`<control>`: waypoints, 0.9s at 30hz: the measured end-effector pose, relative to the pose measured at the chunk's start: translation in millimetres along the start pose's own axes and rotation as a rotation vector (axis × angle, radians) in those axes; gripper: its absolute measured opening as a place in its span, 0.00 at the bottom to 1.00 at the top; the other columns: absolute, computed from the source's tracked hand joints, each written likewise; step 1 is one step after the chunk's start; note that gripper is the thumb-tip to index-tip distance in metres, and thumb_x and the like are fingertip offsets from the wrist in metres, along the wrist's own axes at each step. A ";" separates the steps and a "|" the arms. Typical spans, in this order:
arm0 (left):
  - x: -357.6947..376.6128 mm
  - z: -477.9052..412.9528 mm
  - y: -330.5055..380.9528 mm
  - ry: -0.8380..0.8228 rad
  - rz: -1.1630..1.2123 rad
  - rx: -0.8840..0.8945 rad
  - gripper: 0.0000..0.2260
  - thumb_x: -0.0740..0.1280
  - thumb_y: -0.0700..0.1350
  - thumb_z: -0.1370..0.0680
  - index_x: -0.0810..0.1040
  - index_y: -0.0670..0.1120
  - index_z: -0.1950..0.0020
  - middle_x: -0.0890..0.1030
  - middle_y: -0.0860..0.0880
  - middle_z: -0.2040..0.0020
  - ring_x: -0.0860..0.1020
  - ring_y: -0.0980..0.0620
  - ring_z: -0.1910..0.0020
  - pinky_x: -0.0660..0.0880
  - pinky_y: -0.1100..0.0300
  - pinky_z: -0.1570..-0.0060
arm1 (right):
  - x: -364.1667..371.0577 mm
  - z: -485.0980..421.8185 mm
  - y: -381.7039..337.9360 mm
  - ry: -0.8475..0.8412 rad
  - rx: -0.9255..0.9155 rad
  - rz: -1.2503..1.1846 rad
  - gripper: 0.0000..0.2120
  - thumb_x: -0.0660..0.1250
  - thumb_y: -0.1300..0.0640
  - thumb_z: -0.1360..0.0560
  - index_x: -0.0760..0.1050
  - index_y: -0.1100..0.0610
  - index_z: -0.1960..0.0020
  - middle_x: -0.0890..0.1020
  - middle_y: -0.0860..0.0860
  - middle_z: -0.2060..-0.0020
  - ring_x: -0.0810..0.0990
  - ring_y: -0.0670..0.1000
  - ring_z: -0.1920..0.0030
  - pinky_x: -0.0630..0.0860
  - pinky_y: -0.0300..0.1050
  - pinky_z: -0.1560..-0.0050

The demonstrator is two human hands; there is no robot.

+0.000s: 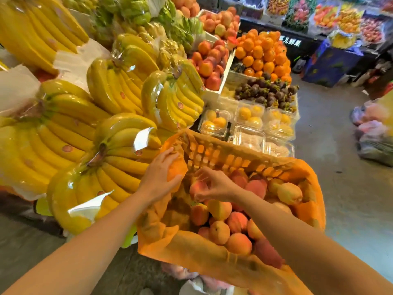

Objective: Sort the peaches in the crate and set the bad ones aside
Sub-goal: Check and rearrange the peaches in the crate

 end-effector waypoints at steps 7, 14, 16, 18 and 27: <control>-6.5 -0.8 -15.7 0.039 0.085 0.033 0.32 0.60 0.62 0.31 0.70 0.49 0.30 0.68 0.51 0.28 0.66 0.51 0.29 0.64 0.54 0.31 | 61.9 -36.5 12.5 -0.083 -0.016 0.200 0.35 0.78 0.47 0.36 0.65 0.54 0.37 0.78 0.55 0.44 0.76 0.56 0.45 0.75 0.53 0.48; -9.7 -10.9 -17.9 -0.005 0.088 0.060 0.28 0.62 0.63 0.31 0.74 0.52 0.35 0.70 0.51 0.31 0.68 0.52 0.32 0.66 0.54 0.34 | 83.3 -45.8 19.3 -0.140 0.028 0.293 0.26 0.74 0.51 0.30 0.65 0.58 0.40 0.77 0.56 0.46 0.76 0.57 0.47 0.67 0.44 0.58; -15.3 -17.2 -11.6 0.020 0.046 0.093 0.25 0.62 0.62 0.31 0.77 0.52 0.39 0.71 0.50 0.33 0.69 0.51 0.34 0.67 0.53 0.36 | 79.1 -43.4 17.1 -0.128 0.005 0.328 0.21 0.73 0.50 0.28 0.68 0.58 0.43 0.78 0.56 0.48 0.77 0.57 0.49 0.69 0.46 0.58; -22.7 -23.3 4.7 0.076 -0.008 0.158 0.21 0.62 0.60 0.30 0.79 0.51 0.44 0.74 0.49 0.38 0.71 0.50 0.37 0.68 0.52 0.38 | 63.8 -37.8 15.0 -0.094 -0.014 0.327 0.18 0.71 0.52 0.27 0.70 0.58 0.42 0.78 0.55 0.46 0.77 0.57 0.47 0.71 0.48 0.55; -3.2 -50.6 69.0 0.130 -0.293 0.321 0.14 0.69 0.49 0.30 0.80 0.50 0.45 0.76 0.48 0.42 0.72 0.46 0.38 0.67 0.49 0.39 | -22.2 10.8 47.0 0.090 0.011 0.362 0.17 0.69 0.51 0.27 0.73 0.55 0.41 0.79 0.52 0.48 0.77 0.54 0.47 0.75 0.50 0.49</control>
Point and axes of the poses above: each hand's wrist, its own z-axis away from the middle knuckle, its own x-axis out of the palm, y = z × x, the point moved 10 cm from there along -z, towards the middle knuckle
